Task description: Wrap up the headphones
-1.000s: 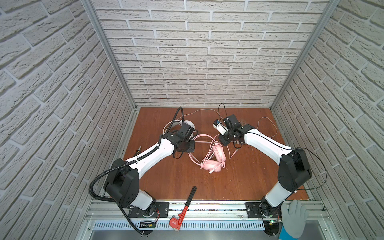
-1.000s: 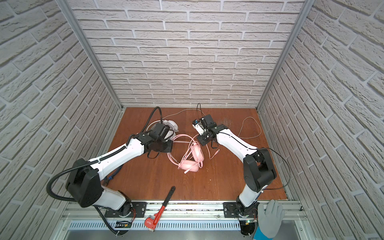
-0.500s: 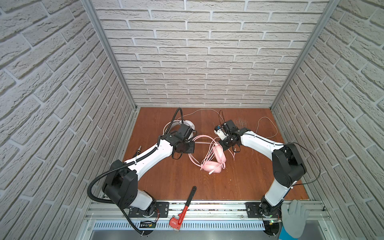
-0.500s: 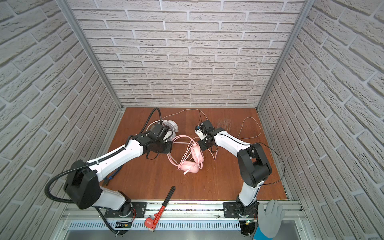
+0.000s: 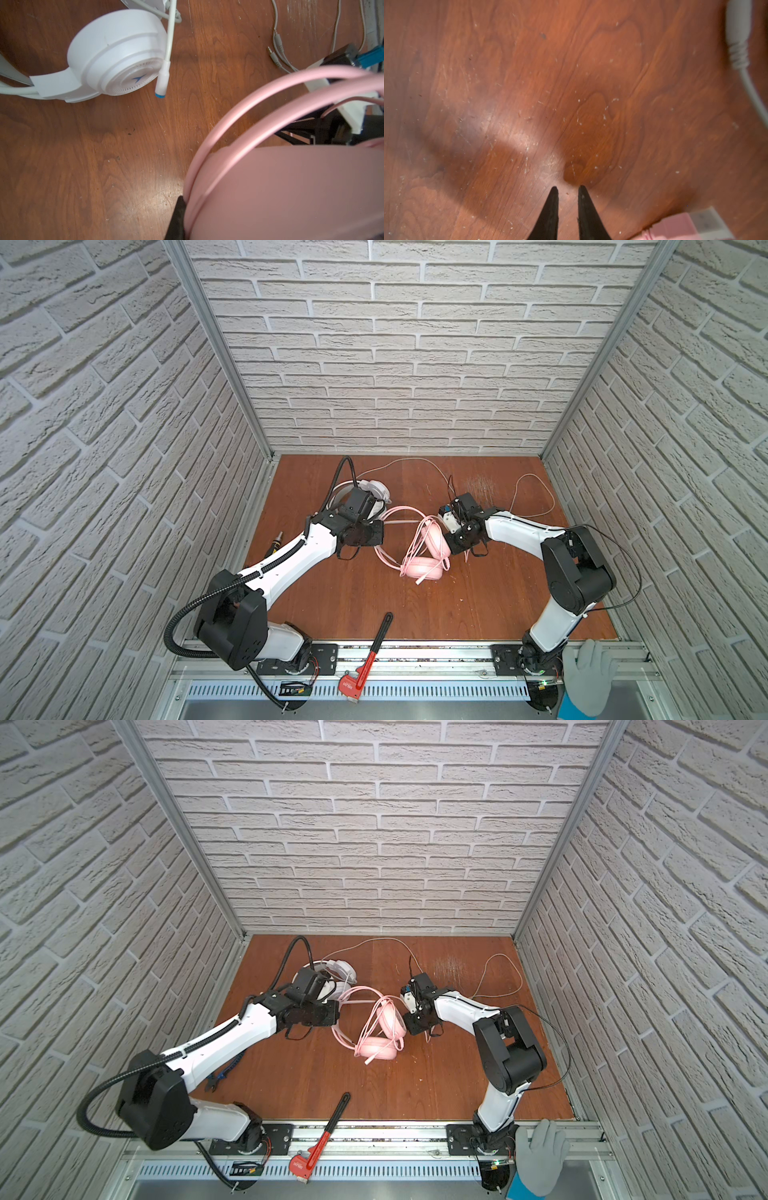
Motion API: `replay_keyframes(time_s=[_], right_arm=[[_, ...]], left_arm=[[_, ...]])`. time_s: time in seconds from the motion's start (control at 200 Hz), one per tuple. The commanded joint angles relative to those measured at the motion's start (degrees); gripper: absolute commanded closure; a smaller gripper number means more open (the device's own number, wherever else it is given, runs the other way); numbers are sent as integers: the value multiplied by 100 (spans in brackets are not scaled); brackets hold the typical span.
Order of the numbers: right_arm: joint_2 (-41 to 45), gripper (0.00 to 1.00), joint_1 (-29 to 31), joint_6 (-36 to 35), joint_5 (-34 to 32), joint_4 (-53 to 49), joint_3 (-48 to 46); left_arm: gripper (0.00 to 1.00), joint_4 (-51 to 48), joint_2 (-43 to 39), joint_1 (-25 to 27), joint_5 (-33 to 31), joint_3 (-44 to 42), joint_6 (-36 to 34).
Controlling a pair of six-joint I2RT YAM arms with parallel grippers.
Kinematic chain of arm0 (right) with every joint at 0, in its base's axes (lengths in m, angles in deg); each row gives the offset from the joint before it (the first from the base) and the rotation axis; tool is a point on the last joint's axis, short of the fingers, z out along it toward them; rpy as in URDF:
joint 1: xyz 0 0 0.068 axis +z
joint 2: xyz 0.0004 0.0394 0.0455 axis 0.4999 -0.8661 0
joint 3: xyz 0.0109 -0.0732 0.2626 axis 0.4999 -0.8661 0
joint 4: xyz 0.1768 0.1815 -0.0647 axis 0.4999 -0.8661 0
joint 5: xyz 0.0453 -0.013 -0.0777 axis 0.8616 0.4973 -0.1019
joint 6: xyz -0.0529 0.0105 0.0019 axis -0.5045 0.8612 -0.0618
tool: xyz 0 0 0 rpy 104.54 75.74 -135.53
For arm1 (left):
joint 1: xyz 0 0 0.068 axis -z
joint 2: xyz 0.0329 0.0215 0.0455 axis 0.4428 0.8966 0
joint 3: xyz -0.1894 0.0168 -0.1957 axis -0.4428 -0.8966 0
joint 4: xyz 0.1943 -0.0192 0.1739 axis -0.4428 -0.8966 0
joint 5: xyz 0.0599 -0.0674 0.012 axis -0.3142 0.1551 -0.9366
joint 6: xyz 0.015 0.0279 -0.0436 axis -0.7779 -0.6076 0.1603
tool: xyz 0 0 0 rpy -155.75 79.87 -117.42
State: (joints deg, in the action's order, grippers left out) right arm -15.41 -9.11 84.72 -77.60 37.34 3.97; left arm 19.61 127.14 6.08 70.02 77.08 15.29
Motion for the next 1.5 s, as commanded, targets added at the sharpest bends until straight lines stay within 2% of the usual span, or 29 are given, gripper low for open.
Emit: replay_keyframes(time_s=[0.0,0.22,0.455,0.66,0.85,1.205,1.32,1.425,1.495], right_arm=[[349,80,-49,255,269,199,-244],[672,79,-43,851,774,614,-924],[1204,79,-19,1401,765,909,-1508],[1526,79,89,1634,756,871,-1763],[1630,74,169,1662,867,866,-1939],[1474,75,372,1412,1621,698,-1917],[1662,83,382,1376,1975,554,-1920],[1932,86,387,1324,2740,422,-1895],[2116,89,392,1285,3027,283,-1890]], left_arm=[[100,710,-313,-93,430,-66,297],[100,822,-331,-151,497,-150,403],[100,880,-274,-168,515,-185,439],[100,1045,-210,-195,602,-193,535],[100,1150,-184,-228,659,-190,640],[100,1331,-145,-238,693,-177,858],[100,1350,-153,-247,682,-159,894],[100,1323,-187,-256,658,-146,912],[100,1323,-216,-256,648,-158,913]])
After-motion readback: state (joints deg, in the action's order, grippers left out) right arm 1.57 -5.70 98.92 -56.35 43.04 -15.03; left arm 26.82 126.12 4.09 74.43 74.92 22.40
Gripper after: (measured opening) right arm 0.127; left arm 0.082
